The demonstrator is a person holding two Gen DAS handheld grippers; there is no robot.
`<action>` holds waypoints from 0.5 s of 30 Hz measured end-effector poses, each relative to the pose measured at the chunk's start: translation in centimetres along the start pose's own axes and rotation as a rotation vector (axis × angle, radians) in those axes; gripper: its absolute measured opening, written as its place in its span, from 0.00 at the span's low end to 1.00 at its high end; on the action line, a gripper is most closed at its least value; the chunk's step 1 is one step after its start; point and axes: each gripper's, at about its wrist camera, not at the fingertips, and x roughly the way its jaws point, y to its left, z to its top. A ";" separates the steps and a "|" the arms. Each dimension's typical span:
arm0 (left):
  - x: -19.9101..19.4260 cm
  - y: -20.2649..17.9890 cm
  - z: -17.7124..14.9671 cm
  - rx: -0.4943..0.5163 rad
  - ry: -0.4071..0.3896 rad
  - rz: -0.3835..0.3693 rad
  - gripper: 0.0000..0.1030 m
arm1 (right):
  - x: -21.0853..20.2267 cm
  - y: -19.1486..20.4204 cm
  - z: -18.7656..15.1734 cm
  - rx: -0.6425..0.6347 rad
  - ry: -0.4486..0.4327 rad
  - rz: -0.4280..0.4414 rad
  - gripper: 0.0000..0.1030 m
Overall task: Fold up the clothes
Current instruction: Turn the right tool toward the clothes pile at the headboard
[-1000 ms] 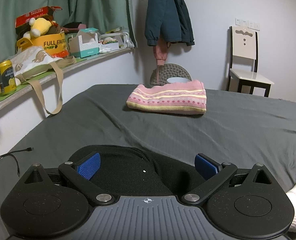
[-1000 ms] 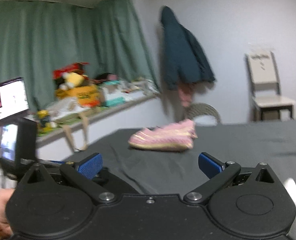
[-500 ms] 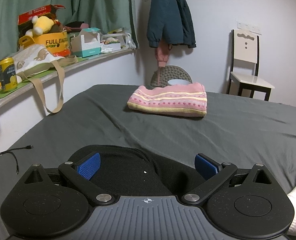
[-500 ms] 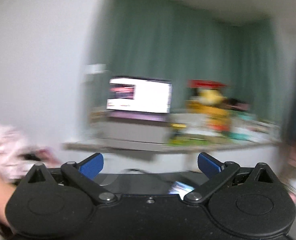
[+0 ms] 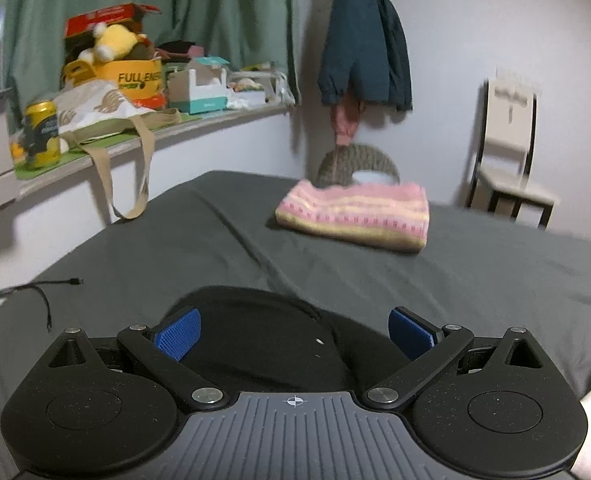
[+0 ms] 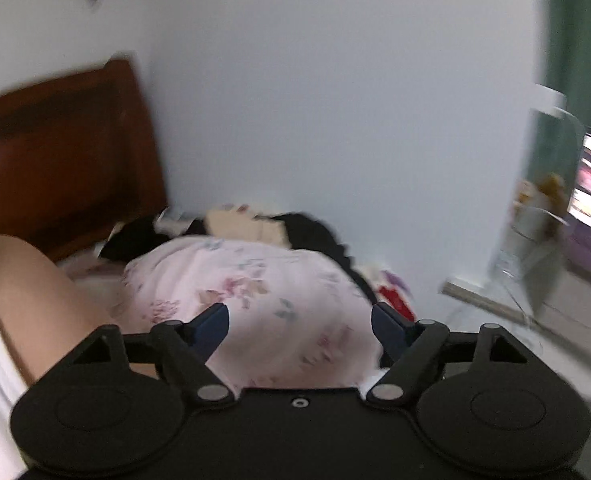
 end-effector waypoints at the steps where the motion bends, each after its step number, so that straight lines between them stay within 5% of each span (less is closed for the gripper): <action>1: -0.5 0.7 0.3 -0.015 -0.014 0.004 0.98 | 0.6 0.7 0.8 -0.020 0.017 0.016 0.74; 11: -6.7 10.2 6.0 -0.085 -0.082 0.324 0.98 | 7.4 2.9 7.0 -0.064 0.148 0.119 0.70; 15: -8.5 15.7 6.9 -0.174 -0.079 0.346 0.98 | 13.1 1.6 9.1 -0.102 0.214 0.139 0.66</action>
